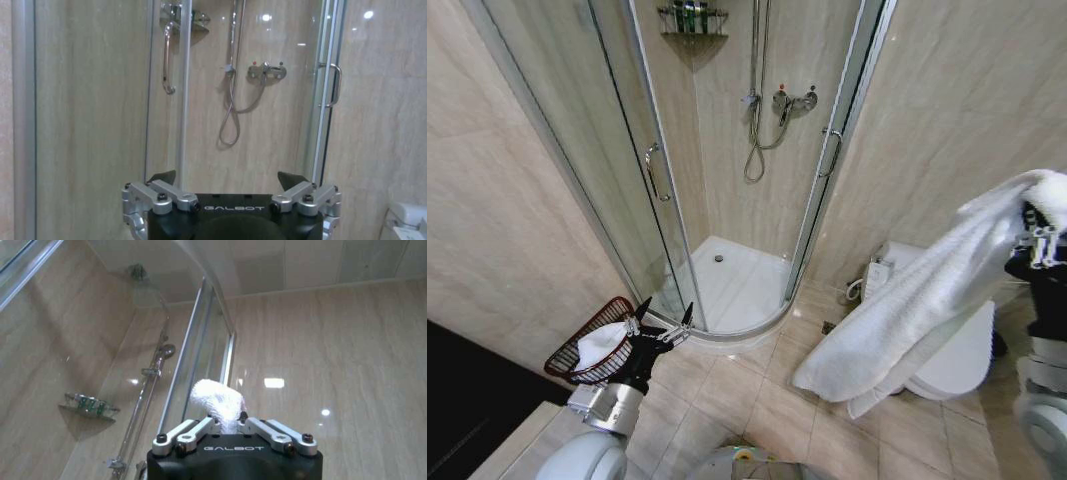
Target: Discard the used towel into the hamper.
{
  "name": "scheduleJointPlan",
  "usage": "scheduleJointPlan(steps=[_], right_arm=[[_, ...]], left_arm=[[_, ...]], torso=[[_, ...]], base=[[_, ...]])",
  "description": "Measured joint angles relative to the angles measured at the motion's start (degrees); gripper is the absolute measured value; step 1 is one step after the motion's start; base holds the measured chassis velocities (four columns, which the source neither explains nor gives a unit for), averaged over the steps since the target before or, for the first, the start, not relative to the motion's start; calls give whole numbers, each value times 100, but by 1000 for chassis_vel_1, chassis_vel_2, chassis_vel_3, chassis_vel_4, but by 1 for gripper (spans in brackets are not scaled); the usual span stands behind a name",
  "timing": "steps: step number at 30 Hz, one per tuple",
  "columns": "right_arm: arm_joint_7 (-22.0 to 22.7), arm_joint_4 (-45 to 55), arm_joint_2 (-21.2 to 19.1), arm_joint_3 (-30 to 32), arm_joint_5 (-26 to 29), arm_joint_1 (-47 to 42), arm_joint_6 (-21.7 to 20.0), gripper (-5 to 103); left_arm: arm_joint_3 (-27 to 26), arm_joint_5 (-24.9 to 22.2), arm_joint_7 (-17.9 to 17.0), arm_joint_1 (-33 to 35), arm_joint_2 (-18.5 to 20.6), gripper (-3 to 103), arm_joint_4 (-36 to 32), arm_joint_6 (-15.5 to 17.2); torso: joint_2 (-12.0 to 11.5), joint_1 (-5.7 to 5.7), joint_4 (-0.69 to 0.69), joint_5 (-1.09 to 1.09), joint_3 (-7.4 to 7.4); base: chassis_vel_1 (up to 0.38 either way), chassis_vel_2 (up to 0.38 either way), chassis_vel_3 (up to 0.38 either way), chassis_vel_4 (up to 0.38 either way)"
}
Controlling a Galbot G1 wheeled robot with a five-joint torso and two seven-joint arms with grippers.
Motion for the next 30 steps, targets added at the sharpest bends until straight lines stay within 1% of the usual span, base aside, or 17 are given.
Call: scheduleJointPlan(steps=[6, 10, 13, 17, 30], right_arm=[[-8, 0, 30, -39, -21, -1, 6, 7], [-14, 0, 51, -120, -86, -37, 26, 7], [-25, -2, 142, -379, -276, -132, 61, 7], [-27, -2, 154, -502, -353, -118, 73, 7], [-26, -1, 106, -501, -359, -100, 88, 7]], left_arm=[[0, 0, 0, 0, 0, 99, 0, 0], [0, 0, 0, 0, 0, 99, 0, 0], [0, 0, 0, 0, 0, 99, 0, 0], [0, 0, 0, 0, 0, 99, 0, 0], [0, 0, 0, 0, 0, 99, 0, 0]], torso=[[-8, -3, 0, 0, -4], [29, 9, 0, -1, 16], [18, 2, 0, 1, 14], [-16, -14, 1, 0, -1], [-130, -60, 1, 0, -69]], base=[[0, 0, 0, 0], [0, 0, 0, 0], [0, 0, 0, 0], [26, 22, 21, 26], [84, 79, 74, 81]])
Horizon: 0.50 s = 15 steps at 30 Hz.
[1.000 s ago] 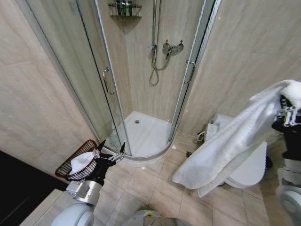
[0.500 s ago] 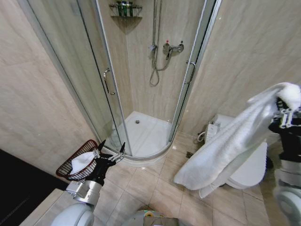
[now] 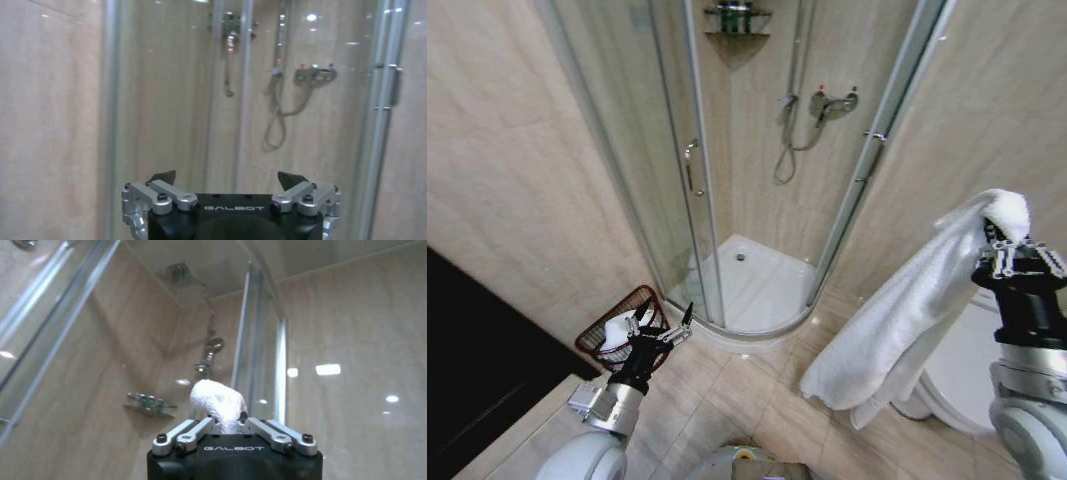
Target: Discard the used towel into the hamper.
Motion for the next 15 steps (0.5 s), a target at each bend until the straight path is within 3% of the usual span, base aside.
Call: scheduleJointPlan(steps=[15], right_arm=[[0, 2, -29, 47, 28, 1, 2, 7]], left_arm=[[0, 0, 0, 0, 0, 99, 0, 0]], torso=[[-18, -12, 1, 0, -5]], base=[[123, 121, 131, 120]])
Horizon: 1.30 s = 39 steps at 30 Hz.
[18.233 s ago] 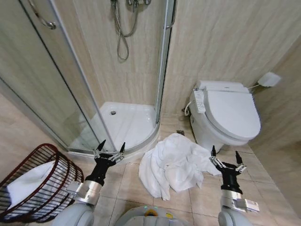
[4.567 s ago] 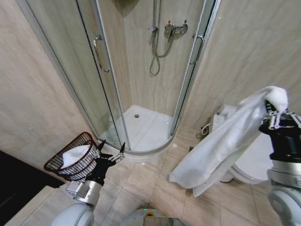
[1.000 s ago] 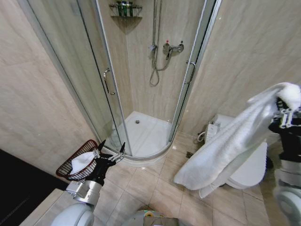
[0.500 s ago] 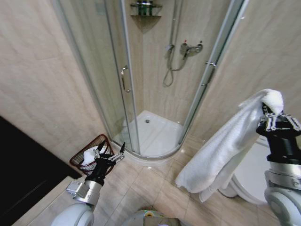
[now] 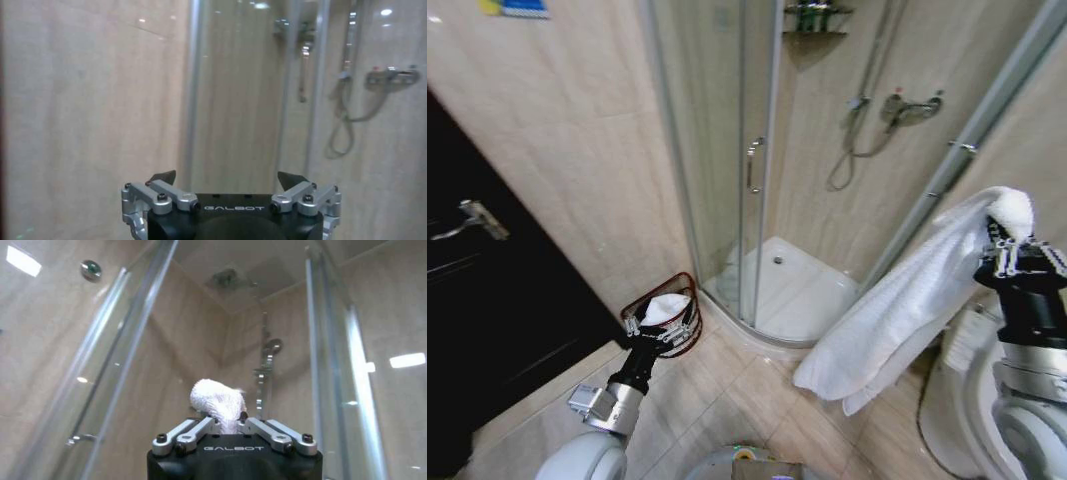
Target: Discard the used towel into the hamper.
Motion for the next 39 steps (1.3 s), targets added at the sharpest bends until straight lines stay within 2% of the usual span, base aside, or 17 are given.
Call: scheduleJointPlan(steps=[7, 12, 19, 39], right_arm=[[-1, 0, 0, 41, 20, 2, 3, 7], [13, 0, 3, 66, 71, 7, 0, 7], [229, 0, -20, 123, 272, 117, 23, 7], [224, -1, -47, 296, 451, 121, 134, 7]], left_arm=[[0, 0, 0, 0, 0, 99, 0, 0], [0, 0, 0, 0, 0, 99, 0, 0], [0, 0, 0, 0, 0, 99, 0, 0], [0, 0, 0, 0, 0, 99, 0, 0]], torso=[[-1, 0, 2, 0, -1], [-1, 0, -1, 2, -1], [-2, 0, 0, 1, -1], [-3, 2, 0, 1, -1]], base=[[104, 101, 111, 93], [11, 17, 2, 10], [0, 0, 0, 0], [23, -24, -19, 20]])
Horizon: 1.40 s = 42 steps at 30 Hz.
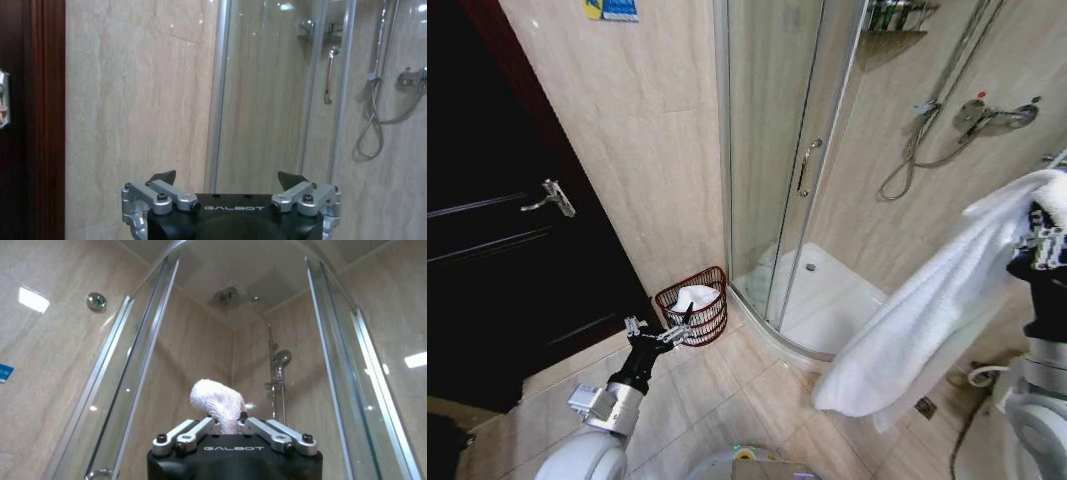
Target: Discard the used towel into the hamper.
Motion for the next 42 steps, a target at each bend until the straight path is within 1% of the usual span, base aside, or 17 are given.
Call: scheduleJointPlan(steps=[5, 6, 10, 12, 13, 14, 23, 29, 39, 42], right_arm=[[0, 0, 6, 37, 21, -21, 31, 7], [0, 0, 9, 46, 22, -34, 34, 7], [4, 0, 27, 49, 11, -54, 44, 7], [3, 0, 49, 37, -36, -75, 74, 7], [3, 0, 51, 33, -49, -77, 77, 7], [3, 0, 51, 33, -49, -77, 77, 7], [-14, 0, 9, 110, -34, -85, 82, 7], [-72, 0, -14, 154, 4, -83, 96, 7], [-85, 0, -38, 139, 28, -50, 96, 7], [-92, 0, -37, 115, 29, -33, 96, 7]], left_arm=[[0, 0, 0, 0, 0, 99, 0, 0], [0, 0, 0, 0, 0, 99, 0, 0], [0, 0, 0, 1, 0, 99, 0, 0], [0, 0, 0, 1, 0, 99, 0, 0], [0, 0, 0, 1, 0, 99, 0, 0], [0, 0, 0, 1, 0, 99, 0, 0], [0, 0, 0, -1, 0, 99, 0, 0], [0, 0, 0, 0, 0, 99, 0, 0], [0, 0, 0, -1, 0, 99, 0, 0], [0, 0, 0, 0, -1, 99, 0, 0]], torso=[[1, -3, 0, 1, -2], [1, -4, -2, -1, -2], [4, -8, -1, 0, -4], [4, -7, -1, -3, -3], [3, -6, -1, 2, -2], [3, -6, -1, 2, -2], [0, 2, 1, -1, 1], [1, -3, -1, 0, -1], [0, -2, 0, 0, -1], [0, -1, 2, -1, 0]], base=[[149, -169, -169, 159], [174, -163, -192, 173], [131, -117, -142, 119], [66, -13, -51, 54], [0, 0, 0, 0], [0, 0, 0, 0], [-9, 66, 69, -2], [85, 56, 47, 74], [94, 99, 105, 99], [84, 77, 105, 74]])
